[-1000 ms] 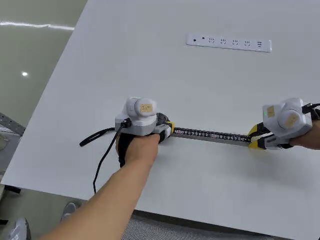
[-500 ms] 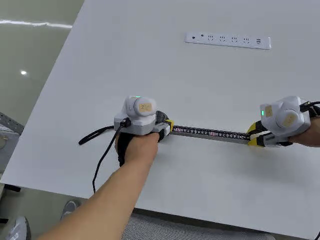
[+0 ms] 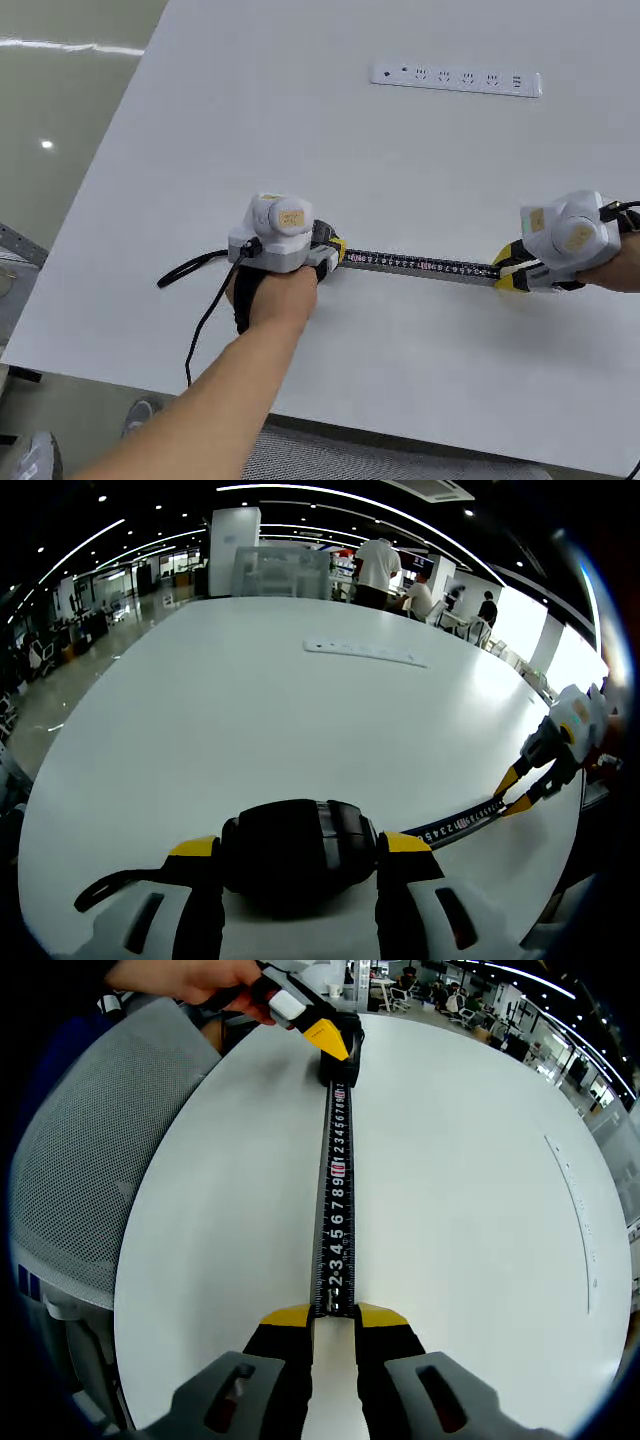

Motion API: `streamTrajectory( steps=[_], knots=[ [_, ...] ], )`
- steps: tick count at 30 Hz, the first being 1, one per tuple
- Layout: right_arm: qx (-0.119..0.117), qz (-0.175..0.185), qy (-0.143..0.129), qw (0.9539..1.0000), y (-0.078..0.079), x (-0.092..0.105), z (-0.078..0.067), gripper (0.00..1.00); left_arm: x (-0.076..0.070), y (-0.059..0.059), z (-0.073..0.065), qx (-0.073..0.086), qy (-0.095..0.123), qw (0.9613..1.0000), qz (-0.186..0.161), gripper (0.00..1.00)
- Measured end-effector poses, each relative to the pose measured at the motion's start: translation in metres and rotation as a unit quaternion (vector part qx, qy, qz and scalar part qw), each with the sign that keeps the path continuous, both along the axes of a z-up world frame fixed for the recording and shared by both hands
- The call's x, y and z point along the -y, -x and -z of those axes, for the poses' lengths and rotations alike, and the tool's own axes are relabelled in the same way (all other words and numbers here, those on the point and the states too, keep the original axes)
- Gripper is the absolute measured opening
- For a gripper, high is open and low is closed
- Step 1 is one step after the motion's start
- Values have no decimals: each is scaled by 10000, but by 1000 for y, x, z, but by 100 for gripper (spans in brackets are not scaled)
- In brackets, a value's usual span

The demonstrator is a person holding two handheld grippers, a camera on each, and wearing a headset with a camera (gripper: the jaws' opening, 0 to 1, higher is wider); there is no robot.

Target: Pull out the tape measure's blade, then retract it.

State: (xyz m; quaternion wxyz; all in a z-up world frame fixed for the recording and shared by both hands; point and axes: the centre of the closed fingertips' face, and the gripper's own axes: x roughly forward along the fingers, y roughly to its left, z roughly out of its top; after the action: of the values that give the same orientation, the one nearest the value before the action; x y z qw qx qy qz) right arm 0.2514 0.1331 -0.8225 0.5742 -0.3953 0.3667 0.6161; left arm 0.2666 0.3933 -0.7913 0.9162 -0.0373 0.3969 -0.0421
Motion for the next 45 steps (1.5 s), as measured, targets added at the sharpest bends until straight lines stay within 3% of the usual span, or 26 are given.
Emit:
streamTrajectory(
  steps=[18,45],
  knots=[
    [-38,128,-97,9999,0,-7,-1,11,-1,0,1,160,3,9999,14,57],
    [-69,218,-340,9992,2,-43,1,11,0,4,-2,467,4,9989,61,56]
  ],
)
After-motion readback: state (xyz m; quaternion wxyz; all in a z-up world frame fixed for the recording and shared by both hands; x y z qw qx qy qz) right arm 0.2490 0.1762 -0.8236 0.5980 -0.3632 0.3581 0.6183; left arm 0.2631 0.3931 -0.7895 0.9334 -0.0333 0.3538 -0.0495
